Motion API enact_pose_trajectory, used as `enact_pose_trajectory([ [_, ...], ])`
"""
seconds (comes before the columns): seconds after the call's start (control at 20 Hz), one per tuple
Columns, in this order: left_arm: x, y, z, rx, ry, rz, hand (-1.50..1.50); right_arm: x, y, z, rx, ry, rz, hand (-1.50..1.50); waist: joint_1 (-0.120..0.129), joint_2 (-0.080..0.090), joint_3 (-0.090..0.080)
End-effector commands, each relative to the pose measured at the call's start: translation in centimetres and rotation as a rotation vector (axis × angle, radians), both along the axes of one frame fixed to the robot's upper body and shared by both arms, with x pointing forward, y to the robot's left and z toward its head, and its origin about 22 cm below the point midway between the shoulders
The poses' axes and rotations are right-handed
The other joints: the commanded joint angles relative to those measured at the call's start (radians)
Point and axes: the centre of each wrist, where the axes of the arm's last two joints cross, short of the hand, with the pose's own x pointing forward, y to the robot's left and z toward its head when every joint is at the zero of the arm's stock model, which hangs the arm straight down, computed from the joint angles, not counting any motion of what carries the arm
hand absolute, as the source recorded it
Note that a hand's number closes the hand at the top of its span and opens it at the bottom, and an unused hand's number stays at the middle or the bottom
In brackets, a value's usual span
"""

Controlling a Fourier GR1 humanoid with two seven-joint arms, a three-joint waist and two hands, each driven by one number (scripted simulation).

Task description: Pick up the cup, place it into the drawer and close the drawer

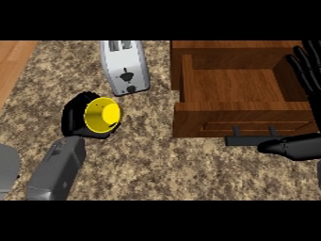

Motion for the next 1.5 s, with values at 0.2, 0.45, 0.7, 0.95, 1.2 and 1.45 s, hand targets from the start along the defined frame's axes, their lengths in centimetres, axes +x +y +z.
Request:
enact_pose_trajectory([
  [0.2, 5.4, -5.7, 9.4, 0.018, -0.123, -0.189, 1.5, 0.7, -0.2, 0.6, -0.019, 0.003, -0.034, -1.5, 0.018, -0.006, 0.001],
  [0.45, 7.7, -10.5, 17.0, 0.041, -0.123, -0.213, 1.5, -0.3, 0.4, -2.0, 0.002, 0.021, -0.037, -1.5, 0.01, -0.005, 0.002],
  [0.7, 8.0, -14.8, 21.8, 0.106, -0.11, -0.23, 1.5, 0.3, -0.1, -0.6, -0.001, -0.01, -0.026, -1.5, -0.001, -0.001, 0.001],
  [0.95, 8.7, -18.8, 23.7, 0.154, -0.067, -0.17, 1.5, 0.5, 0.3, -1.0, -0.017, -0.012, -0.029, -1.5, -0.024, 0.005, 0.001],
  [1.2, 9.7, -21.1, 26.1, 0.209, 0.082, -0.147, 1.5, -0.3, 0.2, -0.9, 0.01, -0.008, -0.016, -1.5, -0.051, 0.01, 0.002],
  [1.45, 10.3, -22.4, 26.5, 0.302, 0.151, -0.118, 1.5, 0.7, 0.4, -0.4, 0.006, -0.042, 0.024, -1.5, -0.078, 0.021, 0.003],
])
